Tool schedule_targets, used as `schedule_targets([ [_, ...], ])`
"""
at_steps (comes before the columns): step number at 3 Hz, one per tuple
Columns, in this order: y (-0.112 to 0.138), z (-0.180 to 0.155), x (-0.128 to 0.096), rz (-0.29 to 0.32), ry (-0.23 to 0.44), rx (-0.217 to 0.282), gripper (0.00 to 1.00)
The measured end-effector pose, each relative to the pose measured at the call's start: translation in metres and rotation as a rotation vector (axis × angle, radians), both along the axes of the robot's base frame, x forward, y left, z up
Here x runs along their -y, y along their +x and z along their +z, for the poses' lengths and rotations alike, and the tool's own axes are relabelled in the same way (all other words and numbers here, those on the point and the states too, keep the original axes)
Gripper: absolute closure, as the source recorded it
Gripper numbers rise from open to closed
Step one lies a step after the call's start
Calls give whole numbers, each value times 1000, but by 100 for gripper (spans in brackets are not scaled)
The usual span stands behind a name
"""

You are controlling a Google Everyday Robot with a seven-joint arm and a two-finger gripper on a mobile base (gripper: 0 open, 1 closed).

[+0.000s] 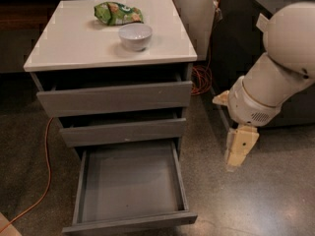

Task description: Close bottom drawer

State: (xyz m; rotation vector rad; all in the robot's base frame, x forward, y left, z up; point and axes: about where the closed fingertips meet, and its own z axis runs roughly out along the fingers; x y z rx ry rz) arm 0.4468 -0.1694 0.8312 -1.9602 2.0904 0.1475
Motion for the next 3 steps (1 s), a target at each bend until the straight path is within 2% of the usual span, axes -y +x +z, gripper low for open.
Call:
schedule_targets([
  [1,-1,-24,-11,19,28,-55,0],
  [3,12,-118,-58,125,118,-90,0],
])
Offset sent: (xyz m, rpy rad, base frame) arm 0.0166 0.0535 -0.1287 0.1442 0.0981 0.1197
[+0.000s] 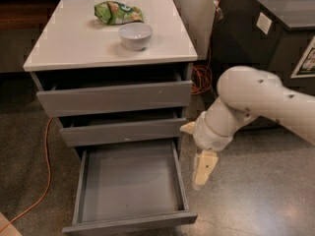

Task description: Close bottom drawer

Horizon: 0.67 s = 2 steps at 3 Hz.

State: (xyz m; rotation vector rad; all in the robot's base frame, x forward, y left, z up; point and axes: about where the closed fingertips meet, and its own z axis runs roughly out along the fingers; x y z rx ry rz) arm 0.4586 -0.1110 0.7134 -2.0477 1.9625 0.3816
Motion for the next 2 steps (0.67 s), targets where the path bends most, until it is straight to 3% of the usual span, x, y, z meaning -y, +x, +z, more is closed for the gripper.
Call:
schedule_targets([
  [1,1,-67,-35,64,38,-59,21],
  [2,-5,-124,-56,97,55,-120,52],
])
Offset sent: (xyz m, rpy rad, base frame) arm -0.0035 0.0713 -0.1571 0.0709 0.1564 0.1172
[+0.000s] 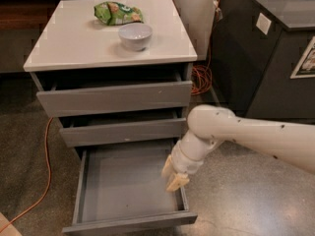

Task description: Close bottom drawer

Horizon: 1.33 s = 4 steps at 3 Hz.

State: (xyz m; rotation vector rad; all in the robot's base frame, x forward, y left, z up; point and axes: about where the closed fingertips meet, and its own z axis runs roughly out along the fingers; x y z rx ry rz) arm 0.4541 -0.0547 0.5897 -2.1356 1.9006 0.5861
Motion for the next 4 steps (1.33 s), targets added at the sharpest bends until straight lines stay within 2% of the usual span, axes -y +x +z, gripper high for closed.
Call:
schedule_targets([
  [1,-6,-44,-12,12,11,-31,76],
  [2,-19,-95,-28,22,13,-41,100],
  [3,-19,-95,-28,22,13,-42,100],
  [4,-19,-110,-21,13,-16,-54,100],
])
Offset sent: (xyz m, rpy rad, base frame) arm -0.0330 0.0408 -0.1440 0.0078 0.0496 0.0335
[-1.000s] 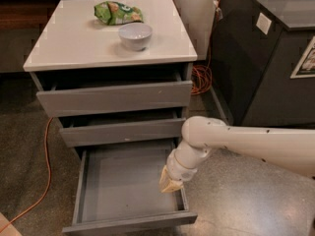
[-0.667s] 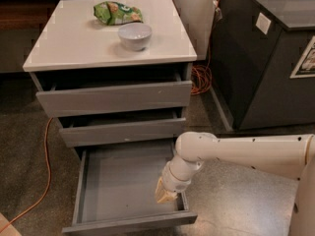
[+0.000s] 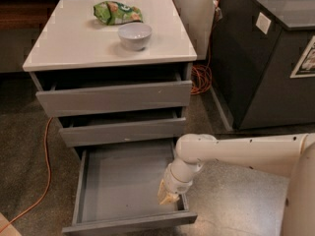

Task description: Close bottom drawer

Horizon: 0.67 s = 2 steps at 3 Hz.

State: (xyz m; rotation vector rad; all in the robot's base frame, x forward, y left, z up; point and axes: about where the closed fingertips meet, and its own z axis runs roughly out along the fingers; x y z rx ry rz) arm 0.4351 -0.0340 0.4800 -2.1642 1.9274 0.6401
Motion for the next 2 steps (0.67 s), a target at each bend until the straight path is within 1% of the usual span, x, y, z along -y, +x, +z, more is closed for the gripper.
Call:
schedule_targets([
  [1,1,-34,19,-10,-39,-27,100],
  [2,1,-61,35,-15,-16,-41,100],
])
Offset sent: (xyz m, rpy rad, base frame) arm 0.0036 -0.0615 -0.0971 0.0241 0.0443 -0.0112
